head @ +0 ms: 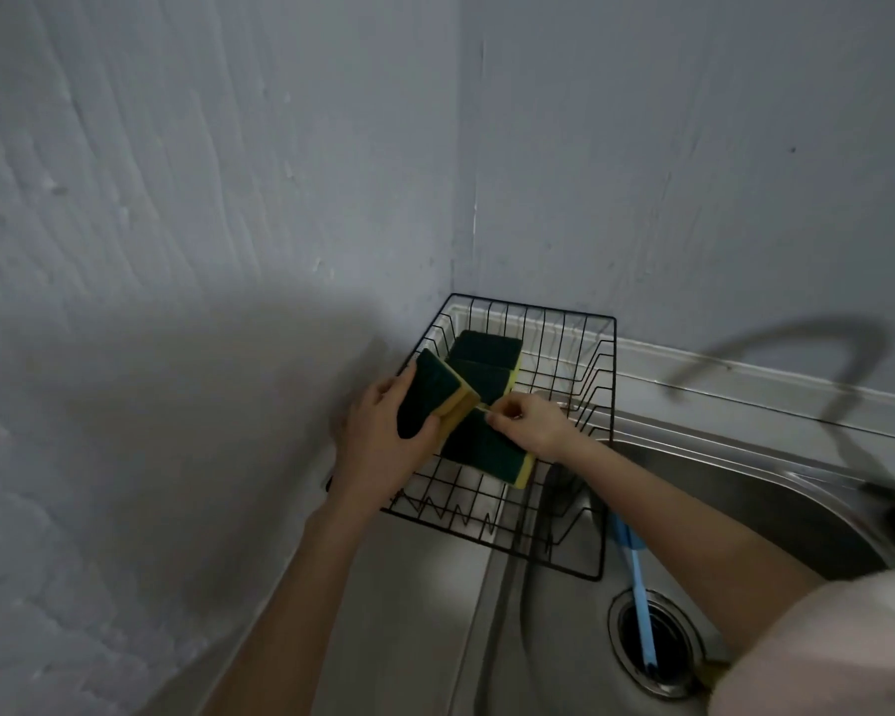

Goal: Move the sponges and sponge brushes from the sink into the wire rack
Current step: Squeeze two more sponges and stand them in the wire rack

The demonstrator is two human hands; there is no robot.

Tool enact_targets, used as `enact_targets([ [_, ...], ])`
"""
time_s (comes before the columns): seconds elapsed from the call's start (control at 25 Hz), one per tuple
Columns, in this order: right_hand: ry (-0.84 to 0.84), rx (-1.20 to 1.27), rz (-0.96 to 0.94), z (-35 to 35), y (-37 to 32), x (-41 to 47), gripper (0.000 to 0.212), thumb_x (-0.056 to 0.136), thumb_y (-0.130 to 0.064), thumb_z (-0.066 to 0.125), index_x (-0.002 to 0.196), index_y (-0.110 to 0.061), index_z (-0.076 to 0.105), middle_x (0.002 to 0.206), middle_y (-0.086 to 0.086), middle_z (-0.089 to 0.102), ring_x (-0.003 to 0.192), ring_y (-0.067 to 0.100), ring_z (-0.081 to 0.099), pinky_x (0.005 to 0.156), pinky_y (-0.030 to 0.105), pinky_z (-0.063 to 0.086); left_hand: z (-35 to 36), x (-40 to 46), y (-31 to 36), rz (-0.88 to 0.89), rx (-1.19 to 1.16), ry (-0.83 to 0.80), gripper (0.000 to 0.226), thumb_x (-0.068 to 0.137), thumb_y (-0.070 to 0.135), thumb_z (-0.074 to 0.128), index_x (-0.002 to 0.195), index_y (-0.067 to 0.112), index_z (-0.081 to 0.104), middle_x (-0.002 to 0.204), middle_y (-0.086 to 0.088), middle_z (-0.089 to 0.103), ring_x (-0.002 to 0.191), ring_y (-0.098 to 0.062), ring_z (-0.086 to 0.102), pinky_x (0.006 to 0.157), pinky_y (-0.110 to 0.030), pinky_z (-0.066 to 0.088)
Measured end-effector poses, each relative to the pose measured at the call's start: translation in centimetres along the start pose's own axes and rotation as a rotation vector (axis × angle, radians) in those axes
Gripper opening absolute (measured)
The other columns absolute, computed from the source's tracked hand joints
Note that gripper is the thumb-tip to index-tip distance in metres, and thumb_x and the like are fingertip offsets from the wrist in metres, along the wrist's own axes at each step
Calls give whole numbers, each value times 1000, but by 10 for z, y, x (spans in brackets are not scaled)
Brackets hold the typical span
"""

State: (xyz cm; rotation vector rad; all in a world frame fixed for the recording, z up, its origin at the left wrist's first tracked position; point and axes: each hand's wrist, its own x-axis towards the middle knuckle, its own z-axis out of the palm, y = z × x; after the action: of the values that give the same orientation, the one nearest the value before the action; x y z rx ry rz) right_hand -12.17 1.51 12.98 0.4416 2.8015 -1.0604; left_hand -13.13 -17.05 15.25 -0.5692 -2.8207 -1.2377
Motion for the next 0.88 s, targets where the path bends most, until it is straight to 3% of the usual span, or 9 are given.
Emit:
enact_targets([
  [0.08,-55,-64,19,6,2,6,42,91,-32,51,126,-8,50,126,15,58,114,27,55,83,26,43,4,3,-6,-15,7,-12,62,81,31,57,138,24,33,125,-14,51,113,-28,50,96,-49,46],
  [0.28,-58,-304,-47,7,11,4,67,84,-42,57,139,-15,31,133,19,42,122,35,44,105,45,39,12,2,-15,-26,31,-16,63,82,27,59,139,24,30,127,-15,50,116,-30,48,97,-52,44],
  [0.48,-189,-533,-71,8,15,-6,87,76,-47,64,145,-26,15,138,17,29,130,36,29,109,48,31,12,-3,-13,-49,39,-38,68,78,39,52,139,24,29,132,-15,47,118,-32,46,97,-51,44],
  [0.64,-173,-357,-55,13,12,-3,82,79,-28,66,145,-26,17,135,19,27,129,37,28,109,44,34,10,-4,-13,-58,22,-34,65,79,35,53,139,22,31,130,-16,48,117,-31,46,97,-50,44],
  [0.88,-142,-342,-112,17,10,1,78,78,-25,67,143,-23,24,134,17,29,128,33,31,109,41,35,9,-2,-14,-73,9,-33,66,77,37,51,138,23,31,132,-15,47,120,-31,44,99,-53,42],
])
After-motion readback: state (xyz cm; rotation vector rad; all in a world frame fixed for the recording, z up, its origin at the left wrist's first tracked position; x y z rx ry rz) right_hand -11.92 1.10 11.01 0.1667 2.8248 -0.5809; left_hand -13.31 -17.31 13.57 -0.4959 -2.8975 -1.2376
